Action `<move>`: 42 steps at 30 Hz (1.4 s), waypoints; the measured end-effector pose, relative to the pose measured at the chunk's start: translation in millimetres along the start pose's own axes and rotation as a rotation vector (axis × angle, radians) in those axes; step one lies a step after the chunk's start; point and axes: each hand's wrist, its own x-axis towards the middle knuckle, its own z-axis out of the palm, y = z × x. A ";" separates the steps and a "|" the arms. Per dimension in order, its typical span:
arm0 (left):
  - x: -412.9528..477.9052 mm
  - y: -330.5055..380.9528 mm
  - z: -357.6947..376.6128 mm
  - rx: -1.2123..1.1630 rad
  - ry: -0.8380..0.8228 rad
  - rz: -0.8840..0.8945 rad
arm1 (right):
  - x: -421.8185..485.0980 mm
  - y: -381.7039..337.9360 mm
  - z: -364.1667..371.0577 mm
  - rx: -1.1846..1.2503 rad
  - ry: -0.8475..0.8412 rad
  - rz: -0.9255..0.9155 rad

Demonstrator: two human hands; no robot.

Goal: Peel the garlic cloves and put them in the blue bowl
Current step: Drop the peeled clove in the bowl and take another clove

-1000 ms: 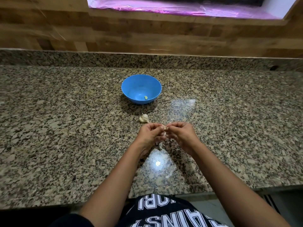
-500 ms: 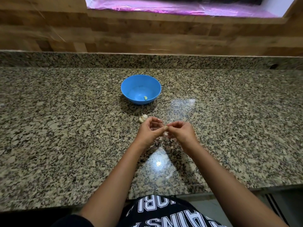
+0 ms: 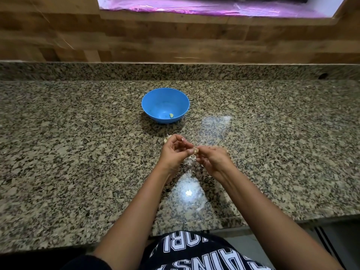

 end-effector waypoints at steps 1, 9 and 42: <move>-0.5 -0.2 -0.3 -0.030 -0.001 0.001 | -0.1 -0.4 0.5 0.032 -0.005 0.012; -2.3 -6.1 -0.5 0.128 0.032 0.060 | 0.2 -5.3 -1.4 0.070 -0.028 0.015; 2.1 -10.4 0.5 0.060 0.008 -0.072 | 0.6 -0.5 -8.1 -0.632 -0.046 -0.303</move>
